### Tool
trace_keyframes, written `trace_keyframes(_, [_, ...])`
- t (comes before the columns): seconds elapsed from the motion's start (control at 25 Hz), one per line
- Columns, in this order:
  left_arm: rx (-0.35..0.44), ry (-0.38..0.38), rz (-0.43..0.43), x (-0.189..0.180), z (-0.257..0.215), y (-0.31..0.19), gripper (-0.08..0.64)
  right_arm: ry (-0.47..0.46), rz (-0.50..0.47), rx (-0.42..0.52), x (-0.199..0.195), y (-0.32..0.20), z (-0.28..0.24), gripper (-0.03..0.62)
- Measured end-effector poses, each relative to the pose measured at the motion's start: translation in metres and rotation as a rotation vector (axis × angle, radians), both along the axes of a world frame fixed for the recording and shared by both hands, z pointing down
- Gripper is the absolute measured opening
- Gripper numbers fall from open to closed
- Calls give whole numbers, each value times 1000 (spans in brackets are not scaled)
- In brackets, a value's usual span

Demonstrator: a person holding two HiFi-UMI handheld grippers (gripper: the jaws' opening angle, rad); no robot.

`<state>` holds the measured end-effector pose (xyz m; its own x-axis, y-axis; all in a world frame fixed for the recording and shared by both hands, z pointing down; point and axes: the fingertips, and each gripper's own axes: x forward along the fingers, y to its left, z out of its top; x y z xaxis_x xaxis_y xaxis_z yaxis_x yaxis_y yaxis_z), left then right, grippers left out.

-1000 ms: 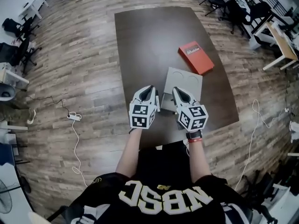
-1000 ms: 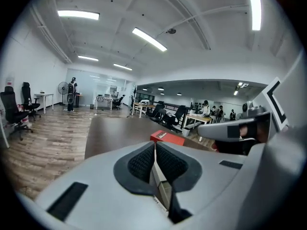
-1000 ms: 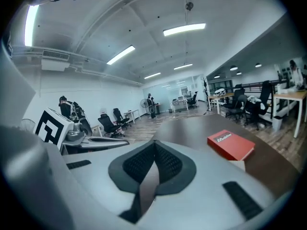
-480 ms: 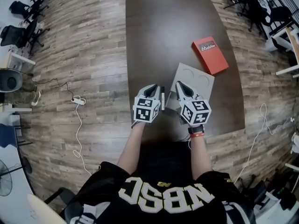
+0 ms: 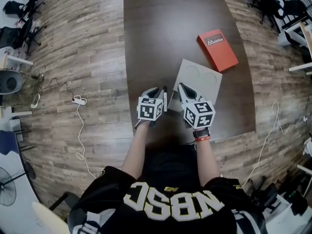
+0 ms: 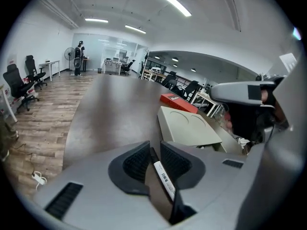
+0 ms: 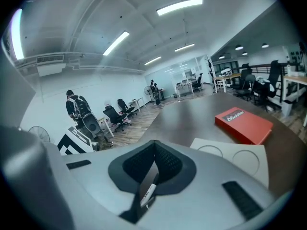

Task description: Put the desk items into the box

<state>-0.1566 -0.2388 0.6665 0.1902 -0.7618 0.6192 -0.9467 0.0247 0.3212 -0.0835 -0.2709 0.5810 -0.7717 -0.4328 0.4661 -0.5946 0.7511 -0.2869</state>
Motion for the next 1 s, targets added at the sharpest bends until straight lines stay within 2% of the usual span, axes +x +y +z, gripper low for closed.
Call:
trace_keyframes(0.44, [-127,48,54,17,49,-1,163,13,24,-32,5,-7,17,8])
trace_keyframes(0.76, [-180,33,88,30,70,0,163,26,34,-52,10,-10,25,6])
trace_keyframes(0.88, [-179,7,99,33,72,-1,133,29,32,-60,10,-9,28,6])
trace_keyframes(1.0, [-172,24,90,36,73,-3,118,27,29,-60,9,-8,27,6])
